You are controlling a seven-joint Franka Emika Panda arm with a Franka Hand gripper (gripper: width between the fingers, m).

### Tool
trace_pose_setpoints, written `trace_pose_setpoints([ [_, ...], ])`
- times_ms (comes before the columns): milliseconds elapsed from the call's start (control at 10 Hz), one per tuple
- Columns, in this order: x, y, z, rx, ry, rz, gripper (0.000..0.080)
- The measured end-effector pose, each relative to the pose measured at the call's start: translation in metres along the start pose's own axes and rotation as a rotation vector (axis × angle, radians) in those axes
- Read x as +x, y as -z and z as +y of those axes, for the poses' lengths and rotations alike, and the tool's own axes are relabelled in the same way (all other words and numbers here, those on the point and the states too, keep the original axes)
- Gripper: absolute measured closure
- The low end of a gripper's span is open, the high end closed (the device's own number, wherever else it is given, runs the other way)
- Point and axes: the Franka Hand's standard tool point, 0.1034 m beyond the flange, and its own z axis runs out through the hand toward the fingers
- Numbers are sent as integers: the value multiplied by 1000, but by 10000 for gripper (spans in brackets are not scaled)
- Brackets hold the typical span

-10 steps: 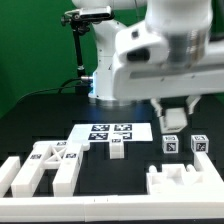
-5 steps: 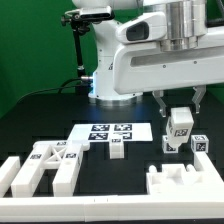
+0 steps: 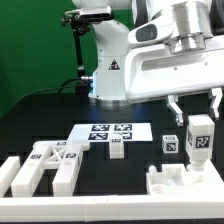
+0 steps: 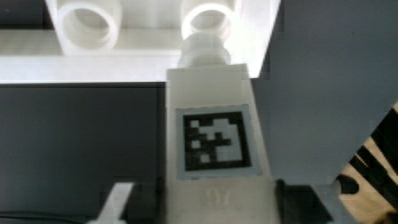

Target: Assemble chair

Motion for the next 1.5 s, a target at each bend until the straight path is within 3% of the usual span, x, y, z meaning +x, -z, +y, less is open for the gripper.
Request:
trace_pose_setpoints([
  [900, -15, -35, -4, 2, 30, 18, 514],
  [1500, -18, -35, -4, 3, 44, 95, 514],
])
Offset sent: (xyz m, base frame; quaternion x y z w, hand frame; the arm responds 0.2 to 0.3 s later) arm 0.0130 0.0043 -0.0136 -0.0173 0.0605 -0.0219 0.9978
